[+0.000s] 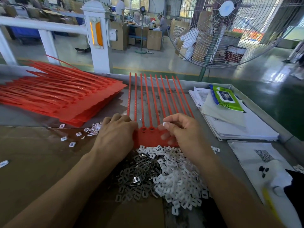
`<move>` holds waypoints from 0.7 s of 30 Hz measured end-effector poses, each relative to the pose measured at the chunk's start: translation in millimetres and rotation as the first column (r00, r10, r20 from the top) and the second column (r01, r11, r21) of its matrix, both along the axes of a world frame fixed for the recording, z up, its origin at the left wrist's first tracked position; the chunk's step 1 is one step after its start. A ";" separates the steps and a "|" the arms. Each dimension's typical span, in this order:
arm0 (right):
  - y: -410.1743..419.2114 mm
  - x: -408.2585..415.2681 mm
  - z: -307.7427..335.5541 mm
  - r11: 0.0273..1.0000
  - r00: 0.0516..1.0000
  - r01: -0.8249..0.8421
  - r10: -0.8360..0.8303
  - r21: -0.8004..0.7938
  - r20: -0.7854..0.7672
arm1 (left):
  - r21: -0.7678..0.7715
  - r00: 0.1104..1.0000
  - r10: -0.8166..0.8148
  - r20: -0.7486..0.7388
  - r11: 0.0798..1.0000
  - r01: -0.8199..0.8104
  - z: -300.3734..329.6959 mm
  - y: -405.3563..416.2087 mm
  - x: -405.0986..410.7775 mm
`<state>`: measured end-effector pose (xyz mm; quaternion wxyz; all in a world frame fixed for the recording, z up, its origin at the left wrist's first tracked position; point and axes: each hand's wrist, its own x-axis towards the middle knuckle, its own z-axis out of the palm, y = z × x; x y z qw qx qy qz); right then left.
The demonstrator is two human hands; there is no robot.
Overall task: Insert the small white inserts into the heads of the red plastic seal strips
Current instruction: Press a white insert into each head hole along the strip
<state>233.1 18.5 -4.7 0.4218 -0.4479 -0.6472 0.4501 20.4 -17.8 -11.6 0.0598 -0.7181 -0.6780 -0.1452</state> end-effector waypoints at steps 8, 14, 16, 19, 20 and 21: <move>8.4 -6.7 9.9 0.996 0.996 0.038 -0.044 0.077 0.078 | 0.081 0.982 0.038 0.187 0.995 -0.054 -6.0 -0.1 -6.1; 16.7 -27.6 13.0 0.997 0.986 -0.040 0.030 0.063 0.164 | 0.043 0.975 0.094 0.202 0.994 -0.105 -10.1 1.4 -8.3; 18.5 -32.8 8.9 0.997 0.981 -0.031 0.017 0.072 0.194 | 0.041 0.972 0.095 0.213 0.994 -0.106 -10.6 1.8 -9.1; 20.0 -37.2 1.6 0.990 0.960 -0.018 -0.021 0.138 0.278 | 0.050 0.973 0.088 0.213 0.994 -0.101 -11.4 2.4 -8.9; 19.9 -38.7 -0.5 0.986 0.947 -0.021 -0.034 0.165 0.319 | 0.049 0.973 0.089 0.212 0.994 -0.102 -11.6 2.5 -9.2; 19.9 -40.1 -2.1 0.981 0.932 -0.026 -0.046 0.192 0.359 | 0.047 0.973 0.092 0.210 0.993 -0.104 -11.8 2.8 -9.4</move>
